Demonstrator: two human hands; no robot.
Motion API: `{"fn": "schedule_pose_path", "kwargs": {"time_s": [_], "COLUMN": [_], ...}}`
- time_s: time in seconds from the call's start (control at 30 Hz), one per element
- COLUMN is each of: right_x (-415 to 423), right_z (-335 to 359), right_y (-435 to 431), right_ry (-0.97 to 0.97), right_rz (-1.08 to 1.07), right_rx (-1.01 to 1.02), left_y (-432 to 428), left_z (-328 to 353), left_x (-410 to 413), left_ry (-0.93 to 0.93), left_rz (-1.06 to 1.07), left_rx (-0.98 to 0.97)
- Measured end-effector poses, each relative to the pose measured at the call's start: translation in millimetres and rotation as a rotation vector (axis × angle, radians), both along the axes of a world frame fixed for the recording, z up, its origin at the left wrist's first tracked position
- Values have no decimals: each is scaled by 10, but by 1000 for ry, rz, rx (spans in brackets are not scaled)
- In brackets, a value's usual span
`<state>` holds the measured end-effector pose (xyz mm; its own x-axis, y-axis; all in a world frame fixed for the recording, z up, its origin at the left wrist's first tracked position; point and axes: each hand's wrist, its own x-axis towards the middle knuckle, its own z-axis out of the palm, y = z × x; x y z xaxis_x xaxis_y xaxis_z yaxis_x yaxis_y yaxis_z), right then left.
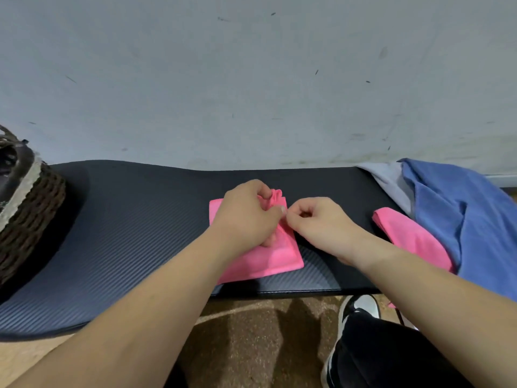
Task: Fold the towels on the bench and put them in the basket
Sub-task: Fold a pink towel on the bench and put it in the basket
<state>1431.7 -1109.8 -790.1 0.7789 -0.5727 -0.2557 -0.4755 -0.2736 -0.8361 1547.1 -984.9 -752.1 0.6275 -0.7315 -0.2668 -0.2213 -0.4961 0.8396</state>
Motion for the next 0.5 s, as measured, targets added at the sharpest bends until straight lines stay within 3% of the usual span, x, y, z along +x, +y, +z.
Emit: {"fn": "schedule_pose_path", "kwargs": {"time_s": [0.13,0.2,0.3,0.4,0.5], "right_x": [41,50,73,104,92], "right_z": [28,30,14,24,33], "right_y": [25,40,73,125,151], "right_ry": [74,79,92,108,113], "right_rz": [-14,-13,-6,-22,-25], "right_rx": [-34,-36,-97,-103,-336], "left_y": [71,189,447,640,707], "left_z": [-12,24,12,-152,-313], "left_x": [14,104,283,332,241], "left_ry": [91,-105,-440,-527,-600], "left_rz": [-61,-75,-151,-242,-231], "left_rx": [7,-1,177,358,279]}}
